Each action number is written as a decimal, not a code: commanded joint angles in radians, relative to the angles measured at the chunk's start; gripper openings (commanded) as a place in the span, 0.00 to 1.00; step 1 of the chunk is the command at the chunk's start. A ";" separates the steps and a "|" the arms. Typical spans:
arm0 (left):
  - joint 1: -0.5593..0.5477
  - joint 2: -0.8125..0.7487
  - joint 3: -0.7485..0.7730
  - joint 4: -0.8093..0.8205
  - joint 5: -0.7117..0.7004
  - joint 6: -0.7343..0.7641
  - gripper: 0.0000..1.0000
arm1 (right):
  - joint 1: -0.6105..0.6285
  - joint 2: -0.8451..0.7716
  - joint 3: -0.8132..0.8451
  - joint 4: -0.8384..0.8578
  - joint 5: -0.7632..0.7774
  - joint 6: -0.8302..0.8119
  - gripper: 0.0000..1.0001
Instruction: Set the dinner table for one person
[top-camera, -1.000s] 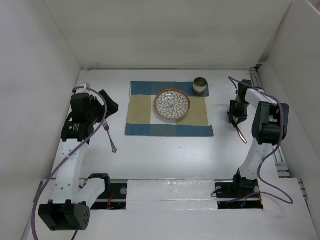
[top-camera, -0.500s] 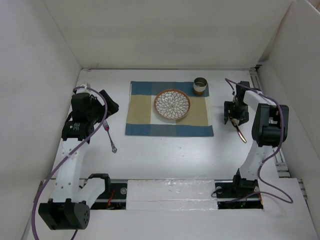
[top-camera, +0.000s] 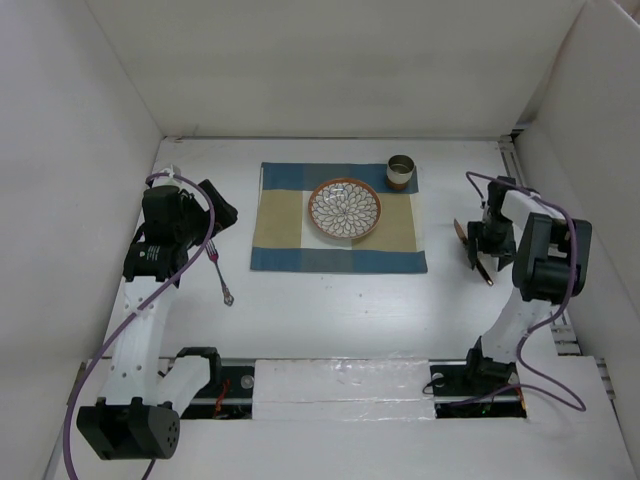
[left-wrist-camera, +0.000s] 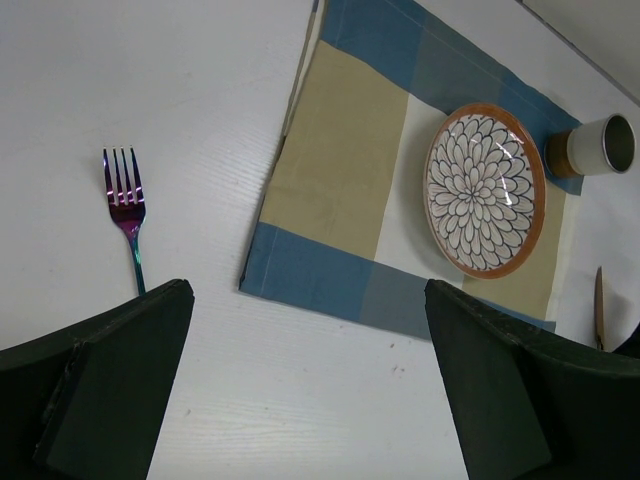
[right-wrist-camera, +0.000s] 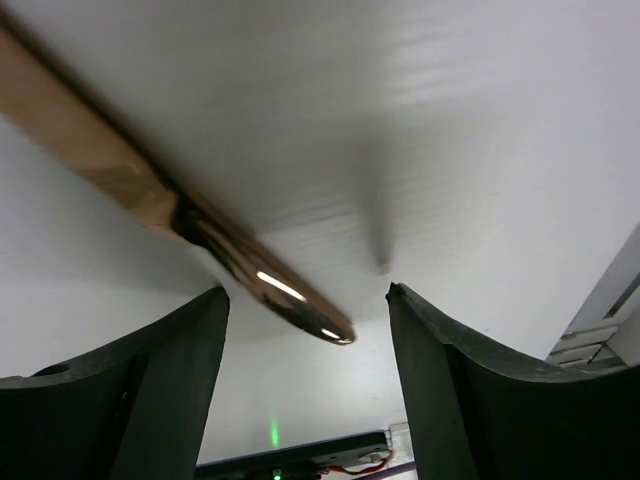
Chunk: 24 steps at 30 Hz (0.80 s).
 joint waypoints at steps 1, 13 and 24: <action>0.003 -0.021 0.018 0.013 -0.006 0.016 1.00 | -0.058 -0.010 -0.035 0.025 0.046 -0.054 0.71; -0.006 -0.011 0.018 0.013 -0.006 0.016 1.00 | 0.034 0.139 0.034 0.028 -0.096 -0.142 0.66; -0.006 -0.011 0.018 0.013 0.003 0.016 1.00 | 0.062 0.148 0.063 0.048 -0.106 -0.160 0.62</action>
